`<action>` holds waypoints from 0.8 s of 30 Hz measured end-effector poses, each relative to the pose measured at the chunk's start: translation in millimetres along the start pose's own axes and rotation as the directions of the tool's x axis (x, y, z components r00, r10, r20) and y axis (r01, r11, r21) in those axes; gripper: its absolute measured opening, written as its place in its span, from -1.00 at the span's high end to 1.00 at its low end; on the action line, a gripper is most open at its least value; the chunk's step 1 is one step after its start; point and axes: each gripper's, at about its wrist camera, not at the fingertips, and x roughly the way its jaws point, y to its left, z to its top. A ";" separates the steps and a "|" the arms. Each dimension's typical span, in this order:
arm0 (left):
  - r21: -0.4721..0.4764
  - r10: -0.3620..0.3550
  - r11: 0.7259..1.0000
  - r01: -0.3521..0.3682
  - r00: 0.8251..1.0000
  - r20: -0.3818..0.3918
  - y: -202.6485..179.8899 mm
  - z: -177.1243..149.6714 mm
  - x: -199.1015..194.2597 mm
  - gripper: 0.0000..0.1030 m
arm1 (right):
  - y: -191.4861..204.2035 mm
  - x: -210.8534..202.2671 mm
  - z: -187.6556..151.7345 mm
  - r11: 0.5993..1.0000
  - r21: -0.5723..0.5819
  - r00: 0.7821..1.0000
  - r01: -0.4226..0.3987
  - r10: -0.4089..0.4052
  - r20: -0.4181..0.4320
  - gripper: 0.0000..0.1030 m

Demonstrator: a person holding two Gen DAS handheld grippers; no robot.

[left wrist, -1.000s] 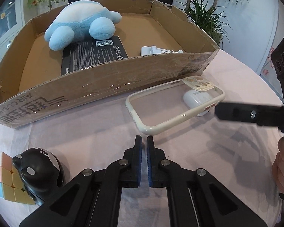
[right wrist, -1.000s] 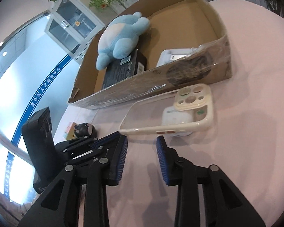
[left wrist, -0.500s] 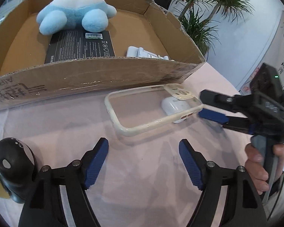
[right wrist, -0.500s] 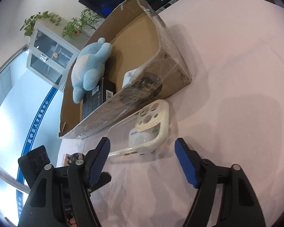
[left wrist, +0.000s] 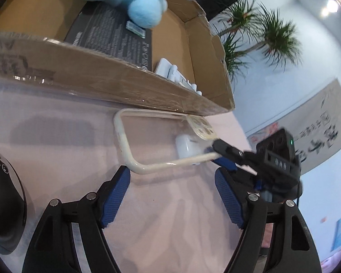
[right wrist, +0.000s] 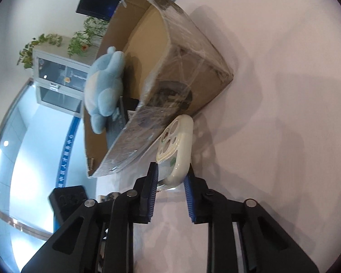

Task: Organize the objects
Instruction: 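Grasp the clear phone case rim with the right tool, then lift the phone case with the right tool and turn it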

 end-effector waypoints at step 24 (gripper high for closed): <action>0.172 -0.069 0.980 0.097 0.984 -0.165 -29.7 -12.8 13.5 -0.49 | 46.5 -73.3 -74.0 0.908 -0.409 0.990 -0.091 0.038 -0.136 0.81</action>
